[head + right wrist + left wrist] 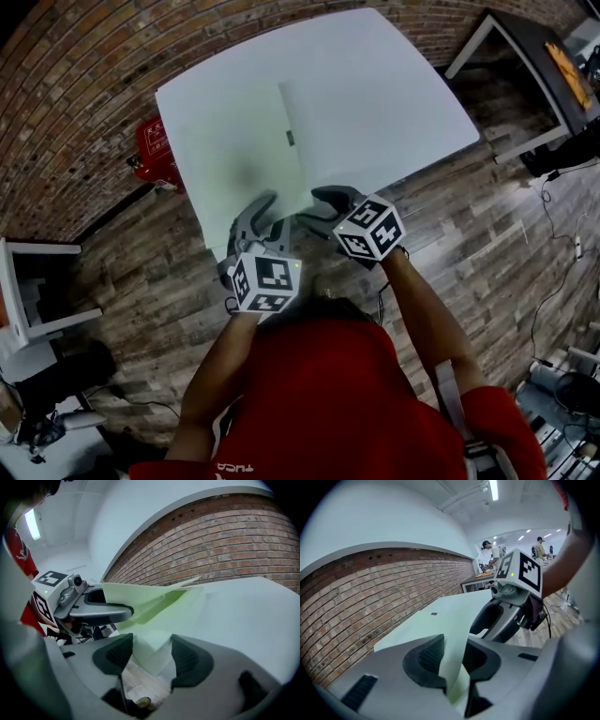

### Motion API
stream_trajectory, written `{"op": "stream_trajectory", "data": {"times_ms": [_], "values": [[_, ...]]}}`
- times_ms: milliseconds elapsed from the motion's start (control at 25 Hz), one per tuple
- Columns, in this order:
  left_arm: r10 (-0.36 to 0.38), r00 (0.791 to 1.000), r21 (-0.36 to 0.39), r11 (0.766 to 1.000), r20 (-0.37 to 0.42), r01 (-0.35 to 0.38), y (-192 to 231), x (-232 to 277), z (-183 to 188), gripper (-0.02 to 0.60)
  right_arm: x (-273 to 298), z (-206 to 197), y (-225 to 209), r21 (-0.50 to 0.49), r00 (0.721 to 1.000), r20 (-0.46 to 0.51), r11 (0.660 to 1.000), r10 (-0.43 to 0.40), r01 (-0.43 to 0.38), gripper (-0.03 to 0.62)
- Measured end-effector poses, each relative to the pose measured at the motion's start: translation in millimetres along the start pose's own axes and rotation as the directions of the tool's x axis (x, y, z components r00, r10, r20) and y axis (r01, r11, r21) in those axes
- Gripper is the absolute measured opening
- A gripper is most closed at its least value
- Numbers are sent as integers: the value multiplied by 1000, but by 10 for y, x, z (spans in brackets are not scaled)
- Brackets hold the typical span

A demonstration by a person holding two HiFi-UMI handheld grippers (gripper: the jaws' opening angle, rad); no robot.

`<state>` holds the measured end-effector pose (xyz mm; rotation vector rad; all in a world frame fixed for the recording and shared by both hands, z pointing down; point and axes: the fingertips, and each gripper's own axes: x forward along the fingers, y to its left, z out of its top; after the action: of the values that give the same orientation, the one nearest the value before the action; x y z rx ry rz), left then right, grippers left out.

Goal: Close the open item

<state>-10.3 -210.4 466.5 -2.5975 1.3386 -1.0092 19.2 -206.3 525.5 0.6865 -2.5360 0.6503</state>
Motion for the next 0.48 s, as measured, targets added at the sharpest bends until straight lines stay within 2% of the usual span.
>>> {"op": "stream_trajectory", "data": {"times_ms": [200, 480], "values": [[-32, 998, 28, 999, -51, 33, -88, 104, -82, 94, -3, -2, 2, -36, 999, -5, 999, 36, -36, 253], [-74, 992, 23, 997, -102, 77, -180, 210, -138, 100, -38, -7, -30, -92, 997, -7, 993, 80, -80, 255]]}}
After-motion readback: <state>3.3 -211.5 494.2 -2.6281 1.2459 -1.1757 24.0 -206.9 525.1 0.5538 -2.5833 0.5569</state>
